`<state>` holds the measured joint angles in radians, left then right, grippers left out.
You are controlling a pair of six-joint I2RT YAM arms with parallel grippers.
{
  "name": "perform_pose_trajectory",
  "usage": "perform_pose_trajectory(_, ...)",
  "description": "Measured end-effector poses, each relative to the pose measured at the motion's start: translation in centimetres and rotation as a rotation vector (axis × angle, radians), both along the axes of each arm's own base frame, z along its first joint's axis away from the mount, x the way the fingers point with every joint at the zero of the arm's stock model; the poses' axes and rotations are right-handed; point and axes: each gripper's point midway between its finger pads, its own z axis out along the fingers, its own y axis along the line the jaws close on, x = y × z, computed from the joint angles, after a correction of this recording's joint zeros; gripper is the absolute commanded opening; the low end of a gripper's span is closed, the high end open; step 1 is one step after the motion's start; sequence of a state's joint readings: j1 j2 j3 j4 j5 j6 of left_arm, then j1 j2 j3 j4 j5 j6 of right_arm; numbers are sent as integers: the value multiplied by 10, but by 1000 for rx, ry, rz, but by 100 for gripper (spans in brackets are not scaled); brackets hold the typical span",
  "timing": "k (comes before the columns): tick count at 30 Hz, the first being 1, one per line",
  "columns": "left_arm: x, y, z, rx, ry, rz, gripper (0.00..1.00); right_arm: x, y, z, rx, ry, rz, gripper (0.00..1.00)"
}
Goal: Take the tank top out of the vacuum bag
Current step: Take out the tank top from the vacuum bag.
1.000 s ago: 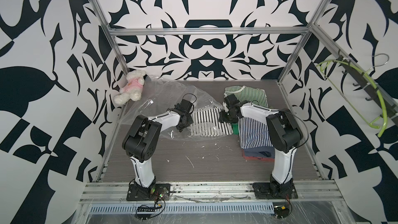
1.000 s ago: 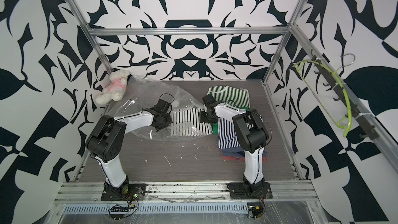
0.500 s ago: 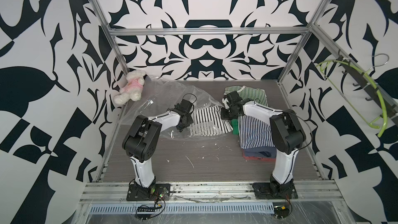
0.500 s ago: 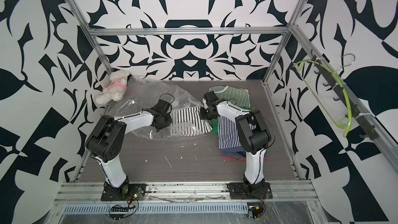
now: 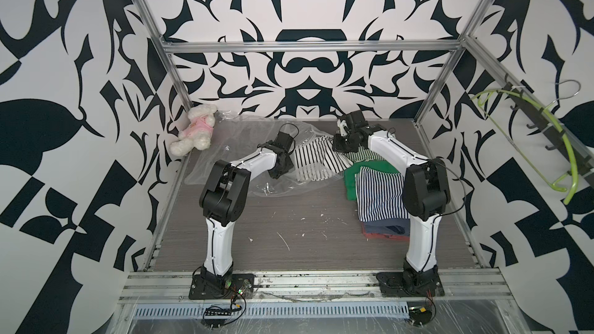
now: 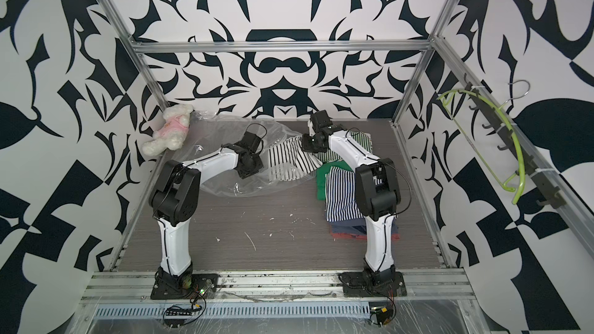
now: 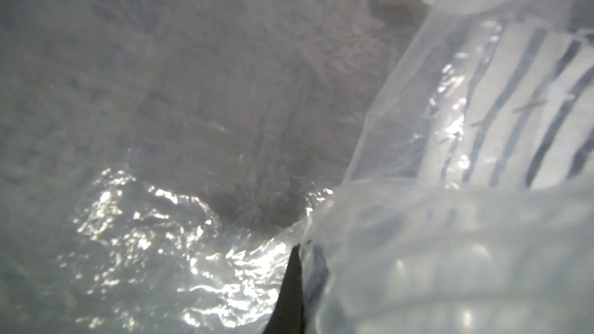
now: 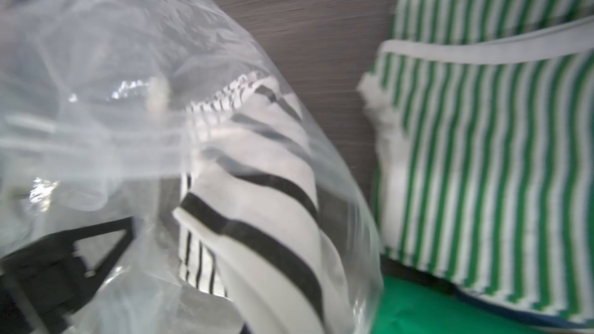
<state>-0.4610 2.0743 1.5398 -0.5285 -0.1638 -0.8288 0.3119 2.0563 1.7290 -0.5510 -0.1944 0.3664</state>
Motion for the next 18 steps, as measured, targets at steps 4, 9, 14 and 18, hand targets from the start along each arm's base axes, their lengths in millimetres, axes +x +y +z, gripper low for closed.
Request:
perform_pose_trajectory(4, 26, -2, 7, -13, -17, 10, 0, 12, -28, -9, -25, 5, -62, 0)
perform_pose_trajectory(9, 36, 11, -1, -21, 14, 38, 0, 28, -59, 1, -10, -35, -120, 0)
perform_pose_trajectory(14, 34, 22, -7, -12, 43, 57, 0, 39, -98, 12, 11, -62, -188, 0)
perform_pose_trajectory(18, 33, 26, -12, -6, 58, 59, 0, 43, -129, 21, 19, -80, -243, 0)
